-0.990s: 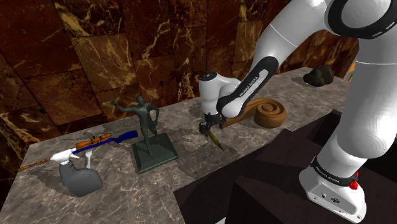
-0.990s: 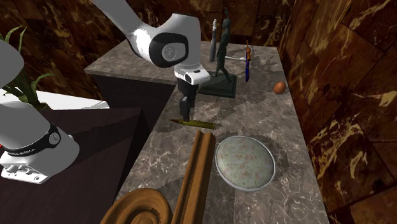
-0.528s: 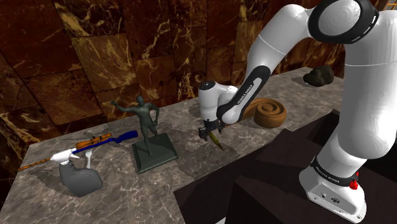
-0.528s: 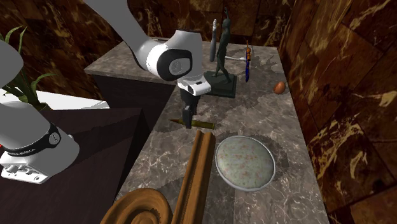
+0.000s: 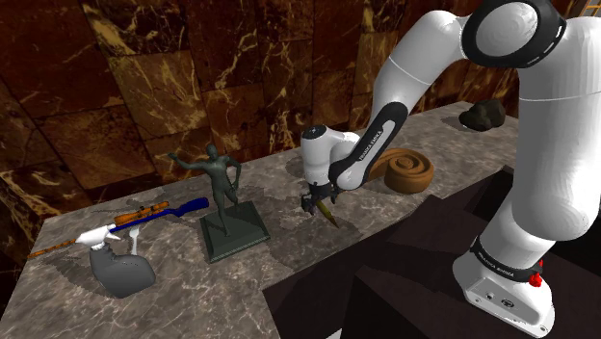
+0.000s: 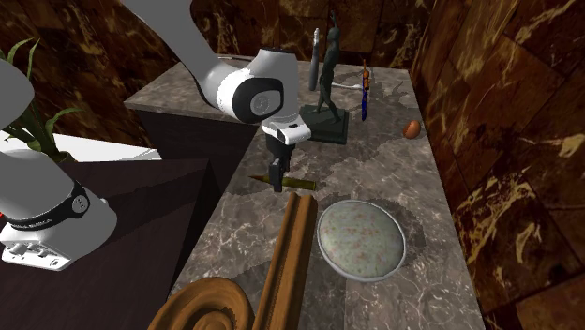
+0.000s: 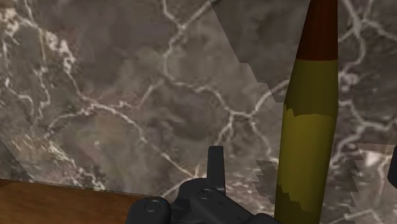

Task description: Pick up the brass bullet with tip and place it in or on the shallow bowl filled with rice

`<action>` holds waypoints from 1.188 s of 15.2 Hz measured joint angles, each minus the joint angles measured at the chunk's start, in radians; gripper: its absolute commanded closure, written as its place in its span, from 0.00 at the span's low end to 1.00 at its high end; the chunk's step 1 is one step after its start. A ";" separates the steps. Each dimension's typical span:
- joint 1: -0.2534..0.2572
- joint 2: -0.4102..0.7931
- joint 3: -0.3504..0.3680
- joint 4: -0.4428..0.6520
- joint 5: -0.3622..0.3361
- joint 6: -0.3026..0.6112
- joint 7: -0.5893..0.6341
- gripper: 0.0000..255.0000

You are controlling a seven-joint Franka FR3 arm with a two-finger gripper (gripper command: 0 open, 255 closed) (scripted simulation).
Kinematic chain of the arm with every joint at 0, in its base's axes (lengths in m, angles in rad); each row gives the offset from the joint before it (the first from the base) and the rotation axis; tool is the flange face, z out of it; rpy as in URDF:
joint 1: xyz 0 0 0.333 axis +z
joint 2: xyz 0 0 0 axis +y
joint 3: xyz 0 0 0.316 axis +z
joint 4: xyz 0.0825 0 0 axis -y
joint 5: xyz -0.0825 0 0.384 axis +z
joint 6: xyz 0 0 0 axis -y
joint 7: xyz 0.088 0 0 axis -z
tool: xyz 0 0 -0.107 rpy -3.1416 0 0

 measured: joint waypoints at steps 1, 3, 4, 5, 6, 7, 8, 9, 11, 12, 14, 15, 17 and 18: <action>0.000 0.000 0.000 0.000 0.000 0.000 0.000 1.00; 0.001 -0.001 0.002 0.001 0.000 0.001 0.000 1.00; 0.001 -0.001 0.002 0.001 0.000 0.001 0.000 1.00; 0.001 -0.001 0.002 0.002 0.000 0.001 0.000 1.00; 0.001 0.000 0.002 0.002 0.000 0.000 0.000 1.00; 0.001 0.000 0.002 0.002 0.001 0.000 0.000 1.00; 0.001 0.000 0.002 0.002 0.001 0.000 0.000 1.00; 0.001 0.000 0.002 0.002 0.001 0.000 0.000 1.00; -0.001 -0.006 0.004 0.001 0.005 -0.005 -0.004 1.00; -0.005 -0.015 0.008 -0.001 0.012 -0.012 -0.011 1.00; -0.012 -0.039 0.019 -0.009 0.029 -0.027 -0.023 1.00; -0.018 -0.055 0.026 -0.011 0.042 -0.039 -0.035 1.00; -0.026 -0.080 0.035 -0.017 0.061 -0.056 -0.053 1.00; -0.029 -0.093 0.041 -0.019 0.071 -0.065 -0.060 1.00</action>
